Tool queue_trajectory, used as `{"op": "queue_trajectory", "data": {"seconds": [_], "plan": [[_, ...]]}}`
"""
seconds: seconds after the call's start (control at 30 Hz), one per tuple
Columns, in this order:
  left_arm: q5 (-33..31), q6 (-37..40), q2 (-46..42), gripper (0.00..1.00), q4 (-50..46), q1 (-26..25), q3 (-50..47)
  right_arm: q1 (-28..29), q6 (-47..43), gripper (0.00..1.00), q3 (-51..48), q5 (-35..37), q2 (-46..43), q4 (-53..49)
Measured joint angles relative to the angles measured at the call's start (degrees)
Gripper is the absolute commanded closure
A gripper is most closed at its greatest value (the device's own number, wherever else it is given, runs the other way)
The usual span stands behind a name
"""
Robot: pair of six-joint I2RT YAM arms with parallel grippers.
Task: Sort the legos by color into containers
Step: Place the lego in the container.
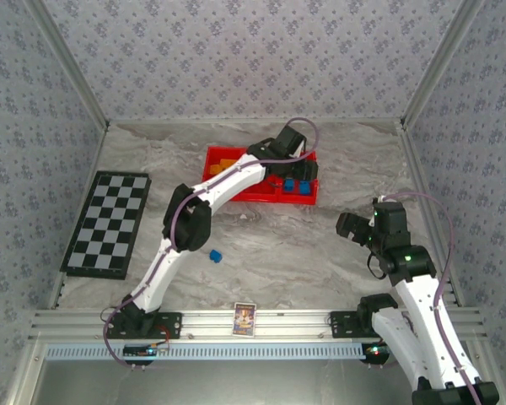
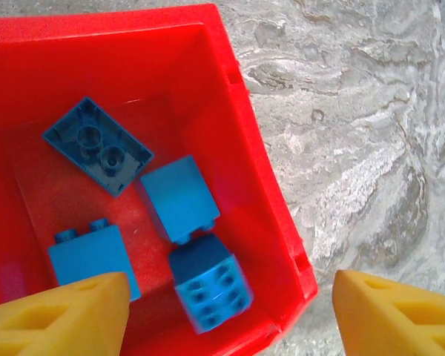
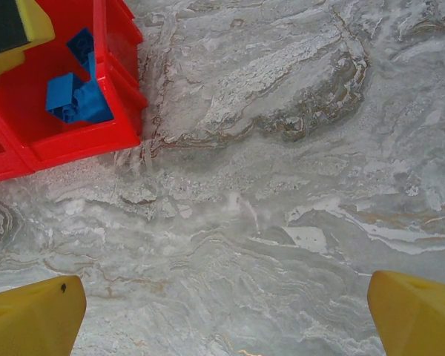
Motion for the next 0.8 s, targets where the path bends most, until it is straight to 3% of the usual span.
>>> {"op": "queue_trajectory", "data": {"seconds": [0.13, 0.23, 0.37, 0.6, 0.8], "plan": [[-0.92, 2.82, -2.56, 0.15, -1.81, -0.26, 0.02, -0.04, 0.0, 0.0, 0.0, 0.0, 0.17, 0.02], [-2.34, 4.74, -5.09, 0.0, -3.39, -0.26, -0.07, -0.04, 0.0, 0.0, 0.0, 0.0, 0.2, 0.0], [-5.46, 7.3, -12.44, 0.0, -3.58, -0.46, -5.55, -0.04, 0.0, 0.0, 0.0, 0.0, 0.2, 0.0], [-13.42, 9.18, -35.47, 0.0, -1.57, -1.46, -27.36, -0.07, 0.0, 0.0, 0.0, -0.22, 0.2, 0.02], [-20.68, 4.33, -52.11, 0.03, -4.81, -1.66, -44.85, -0.28, 0.0, 0.0, 0.0, -0.26, 0.2, 0.09]]}}
